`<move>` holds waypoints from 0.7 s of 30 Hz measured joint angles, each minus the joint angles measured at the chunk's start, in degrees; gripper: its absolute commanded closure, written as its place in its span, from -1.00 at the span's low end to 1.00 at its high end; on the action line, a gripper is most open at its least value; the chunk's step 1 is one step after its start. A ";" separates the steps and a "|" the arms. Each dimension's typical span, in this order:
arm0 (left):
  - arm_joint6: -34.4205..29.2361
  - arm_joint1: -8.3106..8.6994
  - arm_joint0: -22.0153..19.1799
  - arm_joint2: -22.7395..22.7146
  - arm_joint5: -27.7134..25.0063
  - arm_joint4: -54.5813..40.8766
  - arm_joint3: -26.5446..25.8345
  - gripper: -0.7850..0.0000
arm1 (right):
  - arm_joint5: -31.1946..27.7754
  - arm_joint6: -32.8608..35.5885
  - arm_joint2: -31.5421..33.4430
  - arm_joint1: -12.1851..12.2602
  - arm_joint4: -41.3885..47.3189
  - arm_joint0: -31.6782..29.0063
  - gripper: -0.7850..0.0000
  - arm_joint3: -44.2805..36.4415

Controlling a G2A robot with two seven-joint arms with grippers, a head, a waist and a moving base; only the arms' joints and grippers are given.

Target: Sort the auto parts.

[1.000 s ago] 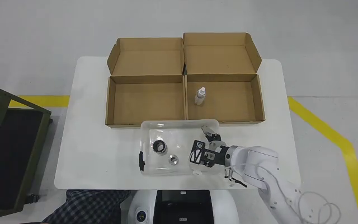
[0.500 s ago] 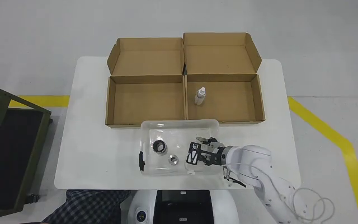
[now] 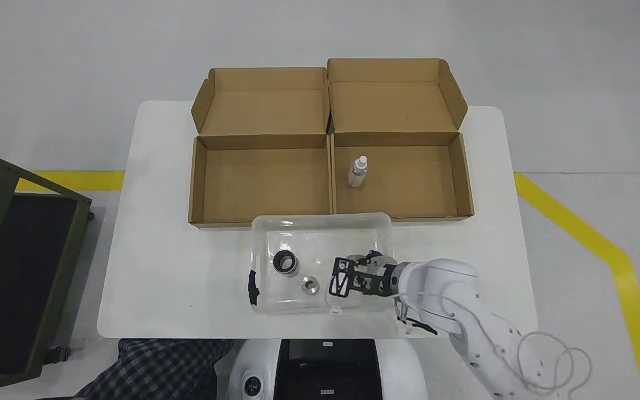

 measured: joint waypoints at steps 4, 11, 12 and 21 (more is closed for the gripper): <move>0.00 0.00 0.00 0.00 0.00 0.00 0.00 -1.00 | -0.52 -1.69 0.52 0.25 0.47 -0.57 1.00 -1.66; 0.00 0.00 0.00 0.00 0.00 0.00 0.00 -1.00 | -0.84 -8.31 2.24 0.72 1.13 -1.70 1.00 -3.56; 0.00 0.00 0.00 0.00 0.00 0.00 0.00 -1.00 | -0.85 -9.93 2.51 0.78 1.30 -1.81 1.00 -3.52; 0.00 0.00 0.00 0.00 0.00 0.00 0.00 -1.00 | 1.01 -24.05 4.61 0.94 3.29 -2.14 1.00 -1.98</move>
